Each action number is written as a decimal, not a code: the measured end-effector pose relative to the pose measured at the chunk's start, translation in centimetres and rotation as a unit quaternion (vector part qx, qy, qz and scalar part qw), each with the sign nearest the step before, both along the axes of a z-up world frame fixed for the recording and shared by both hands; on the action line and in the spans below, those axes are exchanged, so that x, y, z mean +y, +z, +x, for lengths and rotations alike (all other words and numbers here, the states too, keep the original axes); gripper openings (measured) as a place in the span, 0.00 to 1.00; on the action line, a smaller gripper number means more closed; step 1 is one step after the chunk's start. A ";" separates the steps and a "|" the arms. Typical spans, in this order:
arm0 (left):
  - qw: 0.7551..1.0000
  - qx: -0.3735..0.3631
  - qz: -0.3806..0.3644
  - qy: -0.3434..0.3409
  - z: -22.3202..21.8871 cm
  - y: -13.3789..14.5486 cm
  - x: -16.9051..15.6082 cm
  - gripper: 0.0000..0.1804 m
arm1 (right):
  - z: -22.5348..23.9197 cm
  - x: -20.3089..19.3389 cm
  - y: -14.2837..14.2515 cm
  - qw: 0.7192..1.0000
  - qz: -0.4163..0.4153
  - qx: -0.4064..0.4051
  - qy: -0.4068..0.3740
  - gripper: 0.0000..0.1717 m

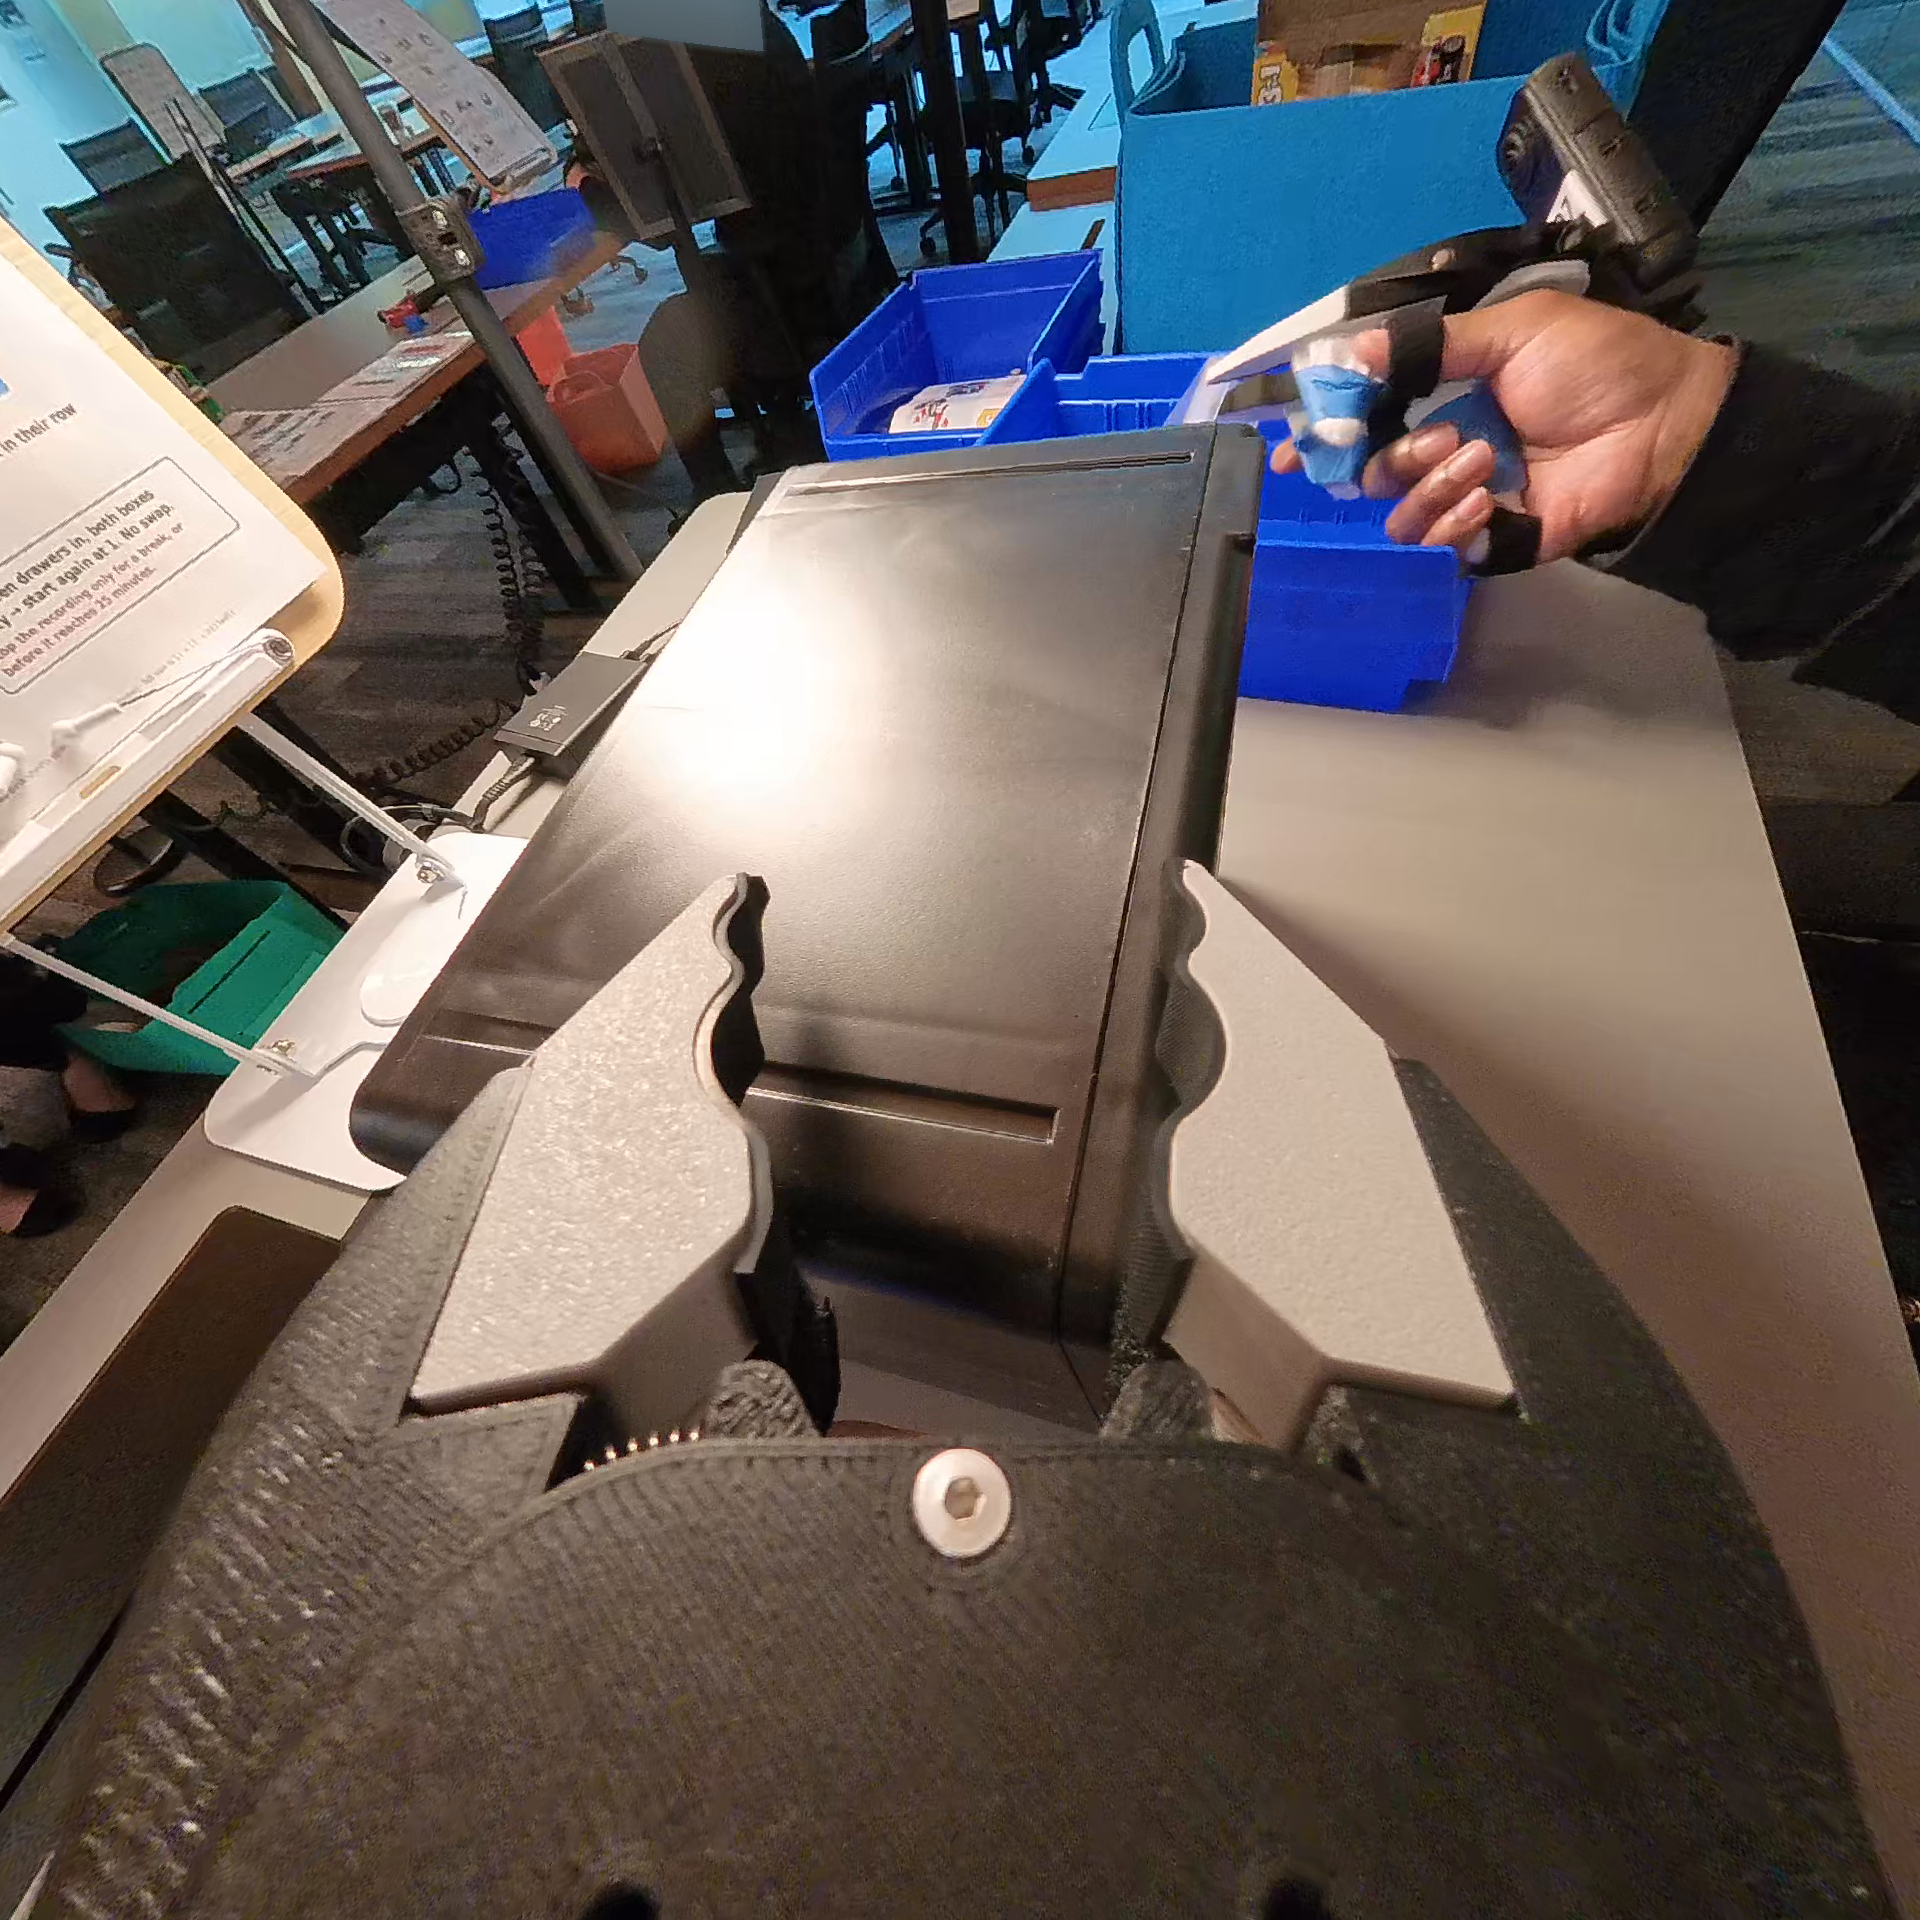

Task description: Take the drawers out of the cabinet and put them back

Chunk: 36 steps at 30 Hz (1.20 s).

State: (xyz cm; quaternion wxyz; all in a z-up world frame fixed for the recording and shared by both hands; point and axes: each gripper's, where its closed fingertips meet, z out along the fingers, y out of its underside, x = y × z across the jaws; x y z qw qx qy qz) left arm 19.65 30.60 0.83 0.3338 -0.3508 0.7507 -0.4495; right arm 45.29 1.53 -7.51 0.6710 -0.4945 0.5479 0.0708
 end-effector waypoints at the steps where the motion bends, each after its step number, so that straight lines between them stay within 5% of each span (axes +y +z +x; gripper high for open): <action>1: 1.000 0.000 0.000 0.000 0.0 0.0 0.0 0.43 | -0.5 0.1 -0.1 1.000 -0.002 0.002 0.013 0.12; 7: 1.000 -0.001 0.001 -0.001 0.0 0.0 0.0 0.42 | -3.2 0.0 -2.3 0.993 -0.091 0.008 0.071 0.32; 14: 1.000 -0.002 0.003 -0.002 0.0 0.0 -0.1 0.42 | -8.7 -0.1 -4.4 0.948 -0.256 -0.050 0.185 0.33; 17: 1.000 -0.003 0.004 -0.002 0.0 0.0 -0.1 0.42 | -6.5 -3.0 -4.1 0.917 -0.362 -0.098 0.132 0.34; 20: 1.000 -0.003 0.005 -0.003 -0.1 0.1 -0.2 0.41 | -2.5 -7.3 -4.7 0.833 -0.527 -0.146 0.085 0.34; 24: 1.000 -0.004 0.007 -0.002 -0.1 0.1 -0.2 0.41 | -0.1 -11.1 -6.3 0.659 -0.721 -0.180 0.117 0.35; 28: 1.000 -0.004 0.008 -0.004 -0.1 0.1 -0.2 0.41 | -0.5 -9.3 -8.3 0.585 -0.765 -0.191 0.192 0.37; 31: 1.000 -0.004 0.008 -0.004 -0.1 0.1 -0.2 0.41 | -0.1 -6.5 -9.5 0.580 -0.761 -0.197 0.216 0.40; 36: 1.000 -0.005 0.008 -0.003 -0.1 0.1 -0.2 0.41 | 2.3 -2.1 -9.8 0.634 -0.718 -0.191 0.213 0.46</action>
